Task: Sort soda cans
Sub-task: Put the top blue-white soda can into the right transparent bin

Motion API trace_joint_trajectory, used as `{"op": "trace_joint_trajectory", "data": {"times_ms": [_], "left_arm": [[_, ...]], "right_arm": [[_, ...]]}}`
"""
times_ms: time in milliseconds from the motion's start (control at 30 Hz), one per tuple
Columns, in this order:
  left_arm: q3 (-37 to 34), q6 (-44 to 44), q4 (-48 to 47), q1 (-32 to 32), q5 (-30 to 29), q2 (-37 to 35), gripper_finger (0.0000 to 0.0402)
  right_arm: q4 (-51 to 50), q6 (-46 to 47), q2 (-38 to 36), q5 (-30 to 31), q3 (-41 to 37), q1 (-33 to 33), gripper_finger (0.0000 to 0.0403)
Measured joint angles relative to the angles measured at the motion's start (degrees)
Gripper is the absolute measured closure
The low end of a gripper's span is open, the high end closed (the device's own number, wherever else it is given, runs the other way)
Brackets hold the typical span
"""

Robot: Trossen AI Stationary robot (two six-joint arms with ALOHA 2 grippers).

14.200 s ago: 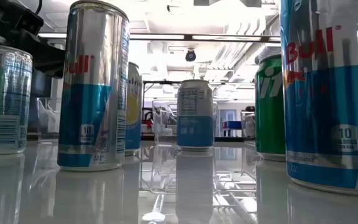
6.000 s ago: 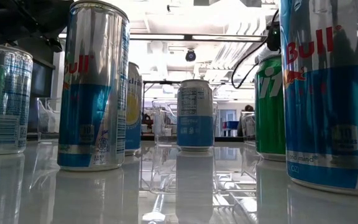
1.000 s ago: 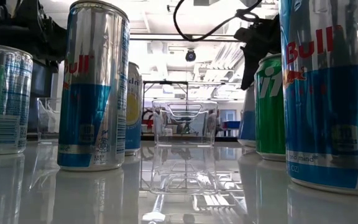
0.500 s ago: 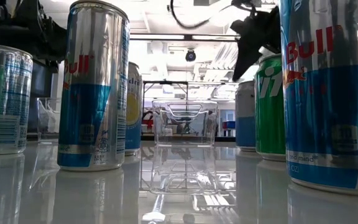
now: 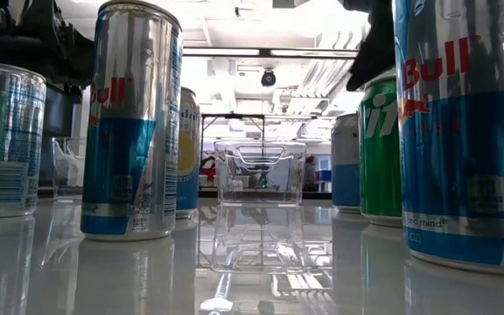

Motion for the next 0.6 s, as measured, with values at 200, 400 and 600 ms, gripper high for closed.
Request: {"op": "trace_joint_trajectory", "data": {"times_ms": [200, 400, 600], "left_arm": [[0.00, -0.02, 0.00, 0.00, -0.07, 0.02, 0.0323], [0.00, -0.02, 0.02, 0.00, -0.15, 0.00, 0.0323], [0.00, -1.07, 0.02, 0.00, -0.15, 0.02, 0.0323]], "right_arm": [[1.42, -18.05, 2.68, -8.36, -0.02, -5.61, 0.0082], [1.29, -23.29, 8.16, -17.79, -0.02, -9.95, 0.0082], [1.30, -25.17, 12.64, -18.81, 0.02, -10.70, 0.0082]]}}
